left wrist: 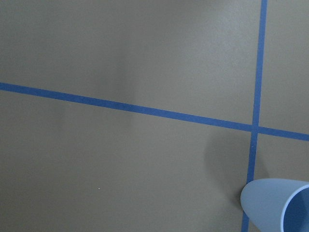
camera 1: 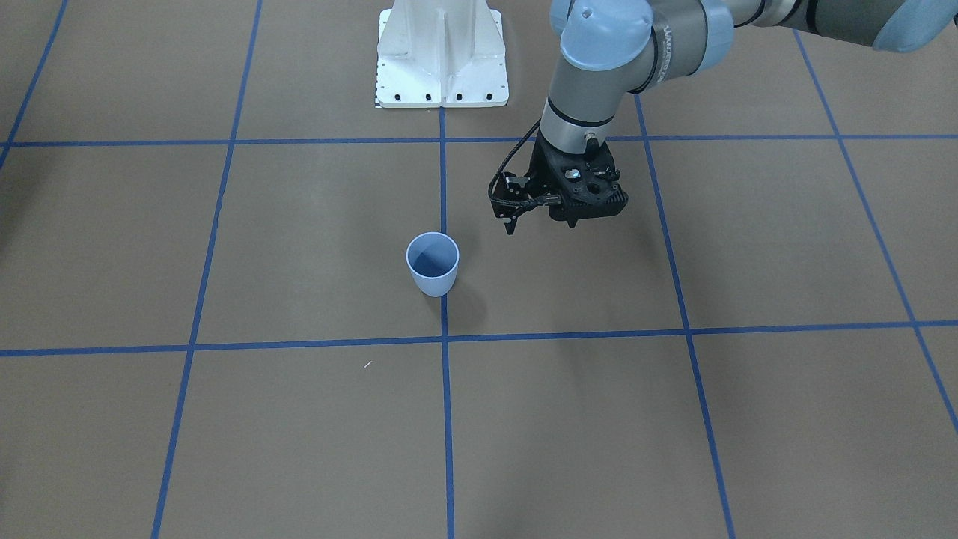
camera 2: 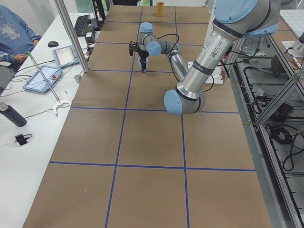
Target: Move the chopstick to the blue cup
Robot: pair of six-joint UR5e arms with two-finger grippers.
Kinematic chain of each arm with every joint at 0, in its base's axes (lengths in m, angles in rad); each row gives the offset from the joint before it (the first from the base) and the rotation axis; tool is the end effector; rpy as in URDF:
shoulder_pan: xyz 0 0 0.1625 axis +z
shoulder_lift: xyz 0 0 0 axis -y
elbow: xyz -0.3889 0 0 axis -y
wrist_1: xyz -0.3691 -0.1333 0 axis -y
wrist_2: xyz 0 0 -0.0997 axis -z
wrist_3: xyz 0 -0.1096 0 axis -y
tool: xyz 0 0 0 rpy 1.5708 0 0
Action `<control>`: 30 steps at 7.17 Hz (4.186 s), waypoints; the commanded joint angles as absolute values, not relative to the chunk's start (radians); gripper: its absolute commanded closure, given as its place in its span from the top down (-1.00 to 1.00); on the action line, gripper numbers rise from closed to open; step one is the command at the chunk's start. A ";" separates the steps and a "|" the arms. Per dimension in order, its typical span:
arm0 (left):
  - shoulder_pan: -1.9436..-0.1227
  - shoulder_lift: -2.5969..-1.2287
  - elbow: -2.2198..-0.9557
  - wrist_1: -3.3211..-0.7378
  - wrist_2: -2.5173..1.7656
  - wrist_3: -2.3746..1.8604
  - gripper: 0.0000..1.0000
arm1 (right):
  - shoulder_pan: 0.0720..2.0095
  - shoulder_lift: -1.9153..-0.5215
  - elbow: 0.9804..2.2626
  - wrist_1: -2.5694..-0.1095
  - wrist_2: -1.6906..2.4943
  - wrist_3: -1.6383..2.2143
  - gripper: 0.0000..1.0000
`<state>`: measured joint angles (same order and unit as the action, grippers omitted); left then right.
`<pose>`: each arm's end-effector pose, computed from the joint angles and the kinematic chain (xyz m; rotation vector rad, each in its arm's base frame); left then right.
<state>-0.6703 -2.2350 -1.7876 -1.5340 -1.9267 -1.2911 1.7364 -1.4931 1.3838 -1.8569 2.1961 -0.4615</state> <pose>0.4249 -0.4582 0.1777 0.0846 0.8965 -0.2137 0.1432 -0.4372 0.7109 -0.1735 -0.7052 -0.1592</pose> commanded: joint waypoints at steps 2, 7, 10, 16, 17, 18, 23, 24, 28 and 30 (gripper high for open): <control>-0.670 -2.234 -1.793 -1.534 -1.927 -1.299 0.97 | 1.736 -1.488 1.384 -1.856 2.189 -0.463 -0.57; -0.669 -2.232 -1.787 -1.534 -1.905 -1.299 0.97 | 1.743 -1.470 1.396 -1.867 2.189 -0.460 -1.00; -0.660 -2.235 -1.787 -1.534 -1.905 -1.305 0.97 | 1.819 -1.470 1.555 -2.079 2.177 -0.474 -1.00; -0.660 -2.229 -1.776 -1.566 -1.905 -1.304 0.97 | 1.868 -1.188 1.676 -2.451 2.103 -0.514 -1.00; -0.663 -2.195 -1.805 -1.566 -1.904 -1.293 0.97 | 1.818 -1.172 1.715 -2.488 2.144 -0.494 -1.00; -0.670 -2.156 -1.846 -1.566 -1.905 -1.245 0.97 | 1.784 -1.172 1.732 -2.487 2.258 -0.439 -1.00; -0.770 -2.019 -1.933 -1.565 -1.942 -1.063 0.97 | 1.420 -1.071 1.937 -2.318 2.479 0.328 -1.00; -0.808 -1.996 -1.931 -1.566 -2.000 -1.024 0.97 | 1.326 -1.039 1.940 -2.207 2.505 0.518 -1.00; -0.864 -1.983 -1.859 -1.581 -2.002 -0.916 0.97 | 1.022 -0.883 1.867 -1.758 2.484 1.222 -1.00; -0.864 -1.980 -1.829 -1.632 -2.002 -0.917 0.97 | 0.971 -0.853 1.847 -1.738 2.455 1.244 -1.00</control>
